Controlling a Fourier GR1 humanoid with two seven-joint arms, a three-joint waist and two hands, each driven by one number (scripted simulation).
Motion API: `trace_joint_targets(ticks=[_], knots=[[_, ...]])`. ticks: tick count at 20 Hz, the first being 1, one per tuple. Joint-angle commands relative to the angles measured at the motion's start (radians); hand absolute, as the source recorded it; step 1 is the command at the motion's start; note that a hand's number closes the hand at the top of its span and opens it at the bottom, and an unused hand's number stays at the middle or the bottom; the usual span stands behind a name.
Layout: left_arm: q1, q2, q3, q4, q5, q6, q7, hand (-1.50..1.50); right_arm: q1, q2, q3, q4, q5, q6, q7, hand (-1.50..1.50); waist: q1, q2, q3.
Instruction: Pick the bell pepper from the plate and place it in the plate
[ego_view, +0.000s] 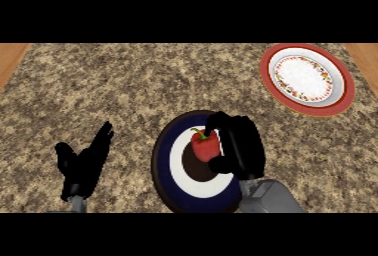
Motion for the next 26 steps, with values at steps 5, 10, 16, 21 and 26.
trace_joint_targets(ticks=[5,10,16,21,26], knots=[[0.03,0.014,0.003,0.003,0.008,-0.034,0.006,0.0,0.109,0.007,-0.046,-0.204,-0.042,-0.213,0.149,1.5,0.009,0.007,-0.004],[-0.009,-0.002,0.014,0.013,0.013,-0.022,0.043,0.0,0.075,-0.013,-0.22,-0.193,-0.188,-0.264,0.081,1.5,0.014,0.01,-0.004],[0.0,-0.034,-0.016,0.029,-0.02,-0.019,0.005,0.0,-0.06,-0.082,-0.432,-0.002,-0.345,-0.339,-0.076,1.5,0.021,0.012,-0.004],[0.014,-0.036,-0.023,0.027,-0.025,-0.026,0.01,0.0,-0.12,-0.175,-0.59,0.223,-0.445,-0.445,-0.27,1.5,0.029,0.016,-0.004],[-0.046,-0.012,0.006,0.0,-0.008,-0.031,0.079,0.0,-0.268,-0.287,-0.732,0.534,-0.598,-0.44,-0.485,1.5,0.04,0.02,-0.002]])
